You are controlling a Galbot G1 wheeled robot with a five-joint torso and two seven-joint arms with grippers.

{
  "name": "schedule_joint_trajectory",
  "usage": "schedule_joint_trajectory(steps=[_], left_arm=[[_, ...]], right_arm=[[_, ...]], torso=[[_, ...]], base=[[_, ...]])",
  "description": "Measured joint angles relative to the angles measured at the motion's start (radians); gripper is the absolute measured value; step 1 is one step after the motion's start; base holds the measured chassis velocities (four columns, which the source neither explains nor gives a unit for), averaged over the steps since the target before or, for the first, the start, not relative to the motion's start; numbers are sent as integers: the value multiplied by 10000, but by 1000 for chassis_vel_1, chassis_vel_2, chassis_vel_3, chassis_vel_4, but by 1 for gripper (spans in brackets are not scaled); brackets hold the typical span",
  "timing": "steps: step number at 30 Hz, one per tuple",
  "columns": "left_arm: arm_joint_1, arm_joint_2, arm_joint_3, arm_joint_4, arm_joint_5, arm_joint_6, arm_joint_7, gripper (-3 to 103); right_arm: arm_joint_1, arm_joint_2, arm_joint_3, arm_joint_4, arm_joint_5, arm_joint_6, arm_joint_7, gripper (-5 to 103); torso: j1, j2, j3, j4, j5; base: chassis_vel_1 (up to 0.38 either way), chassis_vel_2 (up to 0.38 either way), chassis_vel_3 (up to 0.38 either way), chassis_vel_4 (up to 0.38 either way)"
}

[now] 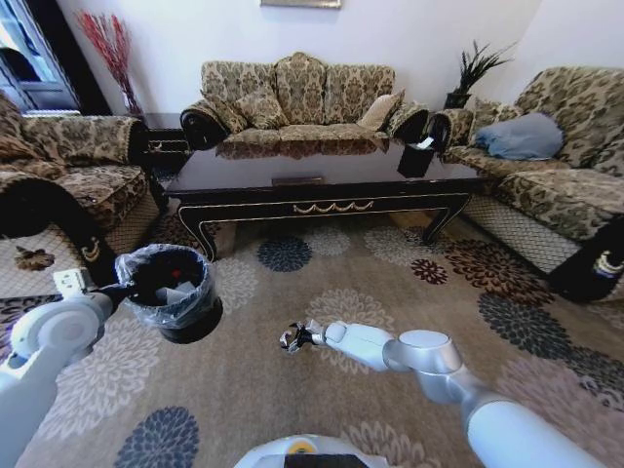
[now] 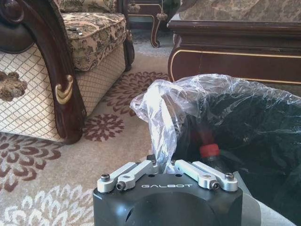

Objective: Move to the front of the table and pick up the trash from the floor, then place it into the trash bin.

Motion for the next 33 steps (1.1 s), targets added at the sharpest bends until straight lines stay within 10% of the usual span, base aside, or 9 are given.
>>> schedule_joint_trajectory(steps=[9,24,33], left_arm=[[32,-67,17,-2,60,0,-12,3],[-50,-24,91,118,96,1,2,3],[-123,-25,161,197,176,1,24,3]], right_arm=[[-55,41,-30,-20,125,-95,334,61],[-210,-43,-35,-28,-29,-85,330,61],[-244,7,-4,-27,-42,-50,308,28]], torso=[[0,2,0,0,0],[0,3,0,0,1],[0,3,0,1,1]], base=[[0,0,0,0],[0,0,0,0],[0,0,0,0]])
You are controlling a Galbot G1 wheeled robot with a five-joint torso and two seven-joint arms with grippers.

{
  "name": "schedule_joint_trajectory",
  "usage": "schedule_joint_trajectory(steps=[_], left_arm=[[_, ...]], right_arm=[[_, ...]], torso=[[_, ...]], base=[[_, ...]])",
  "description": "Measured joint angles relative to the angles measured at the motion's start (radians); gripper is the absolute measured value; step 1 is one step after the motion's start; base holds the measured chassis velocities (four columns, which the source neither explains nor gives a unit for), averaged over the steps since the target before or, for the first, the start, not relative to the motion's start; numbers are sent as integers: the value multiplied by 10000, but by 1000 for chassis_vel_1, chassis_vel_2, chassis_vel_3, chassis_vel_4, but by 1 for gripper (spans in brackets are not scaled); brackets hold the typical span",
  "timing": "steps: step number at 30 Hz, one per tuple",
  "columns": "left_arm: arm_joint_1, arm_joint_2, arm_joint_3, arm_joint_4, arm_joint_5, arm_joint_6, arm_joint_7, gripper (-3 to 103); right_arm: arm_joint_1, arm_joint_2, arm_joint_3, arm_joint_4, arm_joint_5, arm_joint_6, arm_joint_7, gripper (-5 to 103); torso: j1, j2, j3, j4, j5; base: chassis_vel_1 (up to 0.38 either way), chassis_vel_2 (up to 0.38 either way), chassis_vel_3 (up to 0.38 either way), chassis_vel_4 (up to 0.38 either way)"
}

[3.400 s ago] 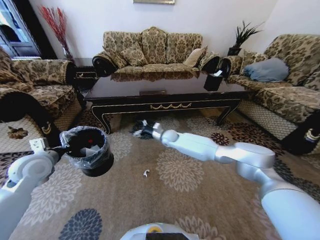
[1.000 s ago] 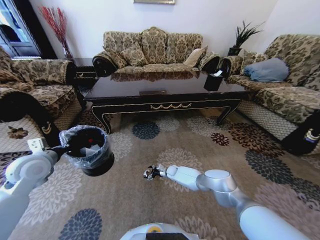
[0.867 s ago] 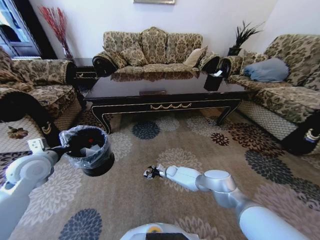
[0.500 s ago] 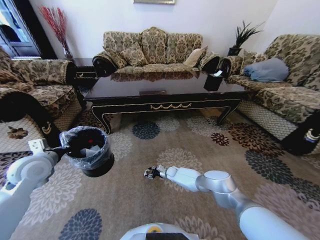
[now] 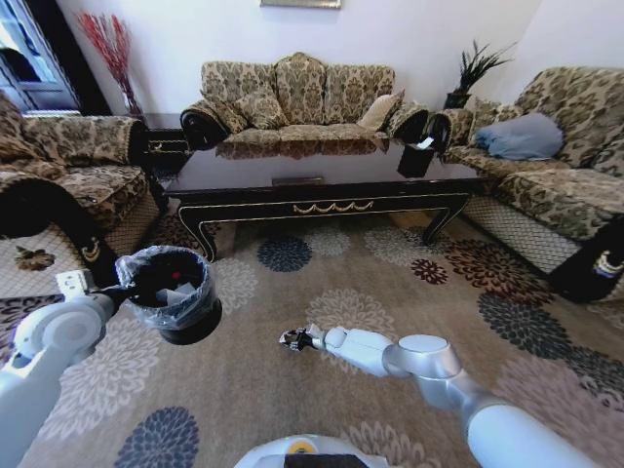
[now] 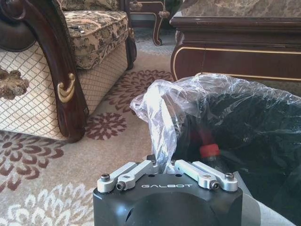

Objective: Move to the front of the table and pick up the trash from the floor, then place it into the trash bin.

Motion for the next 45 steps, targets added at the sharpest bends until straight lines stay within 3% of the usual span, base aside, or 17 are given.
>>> schedule_joint_trajectory(steps=[9,17,25,32,36,45], left_arm=[[-11,0,16,11,19,-2,13,3],[29,-5,16,12,43,-11,17,3],[31,51,28,12,56,-19,22,3],[-18,-5,169,-29,56,-20,23,3],[-41,-105,345,35,174,-10,48,3],[-78,-111,528,5,133,92,62,3]], right_arm=[[-36,-26,-1,-18,-84,89,-41,1],[-2,-100,86,42,-118,281,-185,0],[650,-471,557,605,-435,1037,-349,0],[1392,-673,1872,1373,-1327,1425,-470,0],[1875,-688,2597,2640,-1124,1359,106,0],[3248,-518,2802,4004,-729,1204,559,0]], torso=[[0,0,0,0,0],[0,-1,0,0,0],[0,0,0,0,-1],[0,-1,1,-2,-3],[1,-1,0,2,-2],[0,-1,1,-2,-3]], base=[[0,0,0,0],[0,0,0,0],[0,0,0,0],[0,0,0,0],[0,0,0,0],[0,0,0,0]])
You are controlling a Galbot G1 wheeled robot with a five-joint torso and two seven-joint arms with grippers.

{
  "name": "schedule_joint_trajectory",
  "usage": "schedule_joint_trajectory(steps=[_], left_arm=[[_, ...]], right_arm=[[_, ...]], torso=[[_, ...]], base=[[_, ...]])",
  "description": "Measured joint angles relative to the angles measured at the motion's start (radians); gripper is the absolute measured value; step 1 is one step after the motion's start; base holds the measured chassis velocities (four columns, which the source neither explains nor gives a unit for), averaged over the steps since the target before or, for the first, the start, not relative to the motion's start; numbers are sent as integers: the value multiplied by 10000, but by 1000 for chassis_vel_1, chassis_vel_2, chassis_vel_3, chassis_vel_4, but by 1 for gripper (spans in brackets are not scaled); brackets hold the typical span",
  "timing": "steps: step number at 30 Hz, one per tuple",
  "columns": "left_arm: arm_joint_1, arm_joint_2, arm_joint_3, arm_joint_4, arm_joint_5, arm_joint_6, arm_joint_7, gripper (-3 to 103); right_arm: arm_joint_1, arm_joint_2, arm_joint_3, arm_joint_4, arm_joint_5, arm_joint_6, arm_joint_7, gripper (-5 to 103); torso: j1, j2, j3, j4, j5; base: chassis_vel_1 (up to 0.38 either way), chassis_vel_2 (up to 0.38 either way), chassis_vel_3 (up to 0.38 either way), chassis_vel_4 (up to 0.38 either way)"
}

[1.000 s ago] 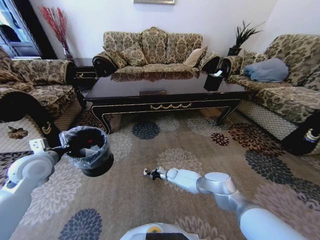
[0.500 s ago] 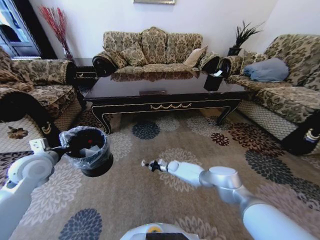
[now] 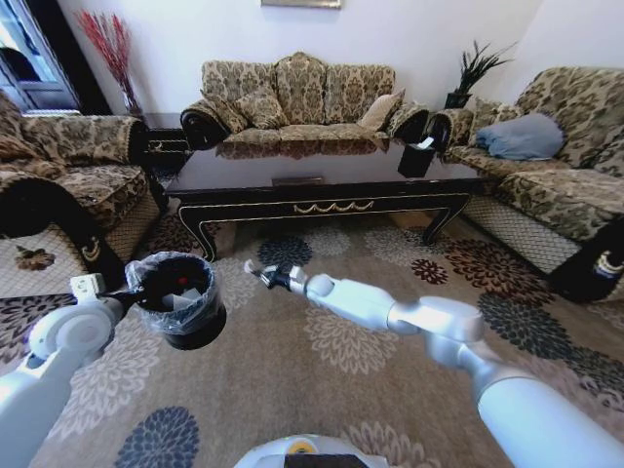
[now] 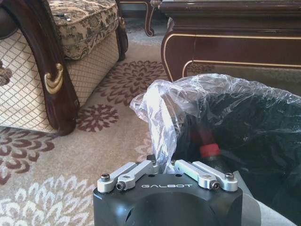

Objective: Move to the front of the table and pick up the trash from the floor, then place it into the trash bin.

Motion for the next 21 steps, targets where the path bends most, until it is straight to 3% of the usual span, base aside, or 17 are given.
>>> schedule_joint_trajectory(steps=[11,21], left_arm=[[-132,227,-129,76,-184,4,-19,3],[-301,443,-222,334,-269,-35,-20,3]], right_arm=[[836,443,293,1185,269,-84,390,0],[1257,860,-482,2106,83,-53,459,0]], torso=[[0,0,-1,2,1],[0,0,0,1,1]], base=[[0,0,0,0],[0,0,0,0]])
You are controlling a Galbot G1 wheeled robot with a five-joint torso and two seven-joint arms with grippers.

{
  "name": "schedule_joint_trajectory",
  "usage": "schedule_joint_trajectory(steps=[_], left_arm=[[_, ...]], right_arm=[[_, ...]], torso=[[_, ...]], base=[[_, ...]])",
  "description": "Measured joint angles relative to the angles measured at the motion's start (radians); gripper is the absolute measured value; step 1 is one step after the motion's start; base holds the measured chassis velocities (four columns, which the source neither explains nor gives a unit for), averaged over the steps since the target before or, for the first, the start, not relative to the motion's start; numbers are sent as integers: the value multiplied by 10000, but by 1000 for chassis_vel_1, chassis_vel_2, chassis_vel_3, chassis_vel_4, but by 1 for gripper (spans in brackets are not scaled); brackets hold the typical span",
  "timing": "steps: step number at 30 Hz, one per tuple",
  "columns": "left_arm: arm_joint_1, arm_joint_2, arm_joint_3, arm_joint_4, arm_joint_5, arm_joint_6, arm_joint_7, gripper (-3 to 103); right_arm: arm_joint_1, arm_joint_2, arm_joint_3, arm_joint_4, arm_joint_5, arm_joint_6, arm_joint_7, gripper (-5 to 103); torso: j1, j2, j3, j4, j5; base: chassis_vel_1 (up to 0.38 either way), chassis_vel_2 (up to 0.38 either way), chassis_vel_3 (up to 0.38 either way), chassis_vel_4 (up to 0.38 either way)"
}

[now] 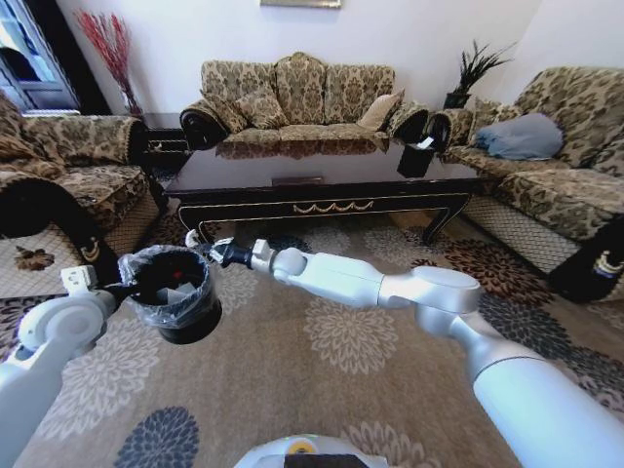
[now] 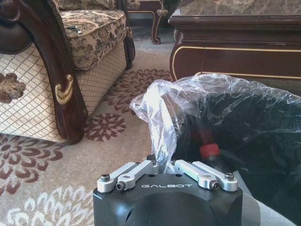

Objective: Move to the front of the table and pick up the trash from the floor, then place it into the trash bin.

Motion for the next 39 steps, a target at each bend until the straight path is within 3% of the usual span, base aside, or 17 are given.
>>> schedule_joint_trajectory(steps=[14,20,28,31,37,38,39], left_arm=[[-76,70,-119,112,-77,-39,73,3],[-38,31,-130,121,-49,-53,162,3],[120,-214,-110,80,57,-92,168,3],[270,-628,-66,4,157,-132,117,3],[443,-1242,-6,-149,175,-130,-5,3],[465,-1524,24,-148,209,-127,-35,3],[464,-1698,42,-129,226,-126,-45,3]], right_arm=[[60,756,-473,-167,-132,43,-3,0],[45,702,-524,-177,-209,55,43,27],[49,195,-81,-101,-285,71,307,49],[87,-283,418,36,-174,-44,998,65],[253,-1048,1051,331,460,-491,2151,82],[326,-1346,1353,339,724,-654,2494,92],[371,-1526,1528,321,864,-741,2637,92]], torso=[[0,0,0,1,0],[0,0,0,0,1],[0,0,0,-1,2],[0,0,0,1,3],[0,0,-1,0,5],[0,0,-1,0,5],[0,0,-1,1,6]], base=[[0,0,0,0],[0,0,0,0],[0,0,0,0],[0,0,0,0],[0,0,0,0],[0,0,0,0],[0,0,0,0]])
